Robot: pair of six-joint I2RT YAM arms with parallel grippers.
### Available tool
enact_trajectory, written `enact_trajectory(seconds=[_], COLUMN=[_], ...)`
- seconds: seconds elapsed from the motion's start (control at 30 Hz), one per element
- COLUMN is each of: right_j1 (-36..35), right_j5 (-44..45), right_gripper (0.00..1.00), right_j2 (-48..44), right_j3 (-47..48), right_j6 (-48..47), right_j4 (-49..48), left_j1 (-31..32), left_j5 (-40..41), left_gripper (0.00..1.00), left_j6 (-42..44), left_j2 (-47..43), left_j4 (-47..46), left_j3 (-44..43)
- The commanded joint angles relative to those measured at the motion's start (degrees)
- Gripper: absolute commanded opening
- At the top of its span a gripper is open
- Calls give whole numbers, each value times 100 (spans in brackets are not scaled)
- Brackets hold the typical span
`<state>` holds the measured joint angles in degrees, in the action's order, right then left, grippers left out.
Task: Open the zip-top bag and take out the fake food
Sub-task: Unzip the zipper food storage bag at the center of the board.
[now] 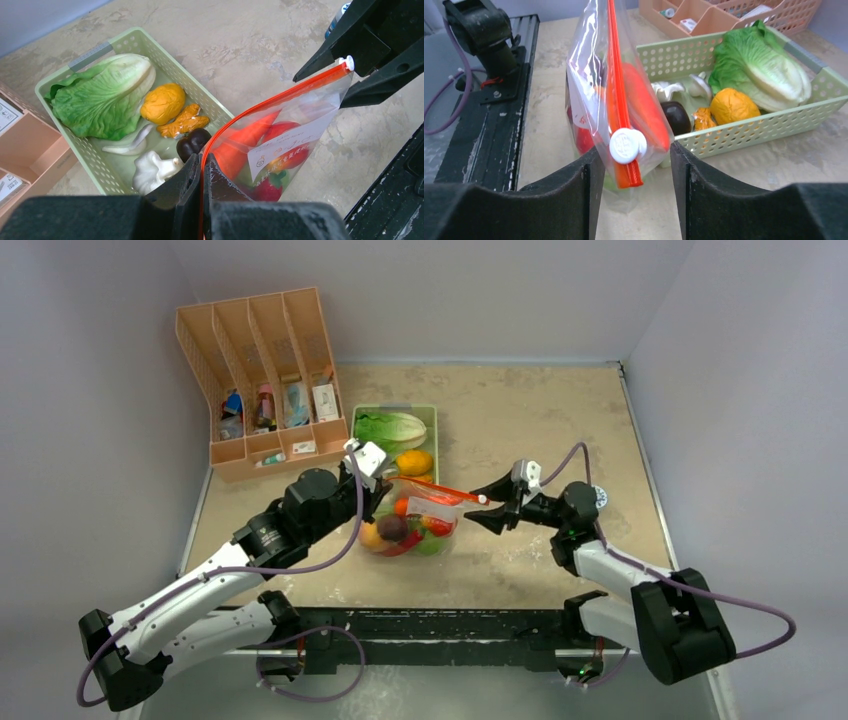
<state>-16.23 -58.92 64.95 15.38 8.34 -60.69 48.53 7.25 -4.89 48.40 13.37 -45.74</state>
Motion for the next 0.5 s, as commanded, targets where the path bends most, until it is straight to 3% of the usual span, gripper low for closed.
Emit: enact_trajectory(seconds=[0.0, 0.23, 0.4, 0.47], right_j1=[-115, -125, -121, -126], right_j5=[573, 440, 607, 635], right_gripper=[50, 28, 17, 18], right_j2=[-7, 94, -1, -21], right_j3=[-53, -97, -96, -71], right_j6=[259, 212, 29, -28], right_j4=[-1397, -1493, -1261, -1106], left_j1=[7, 7, 7, 6], left_j5=[58, 66, 122, 173], left_gripper=[0, 0, 0, 0], left_j6=[-128, -178, -154, -128], left_j2=[-68, -50, -54, -84], left_j4=[-389, -414, -389, -356], left_j3=[-36, -28, -63, -72])
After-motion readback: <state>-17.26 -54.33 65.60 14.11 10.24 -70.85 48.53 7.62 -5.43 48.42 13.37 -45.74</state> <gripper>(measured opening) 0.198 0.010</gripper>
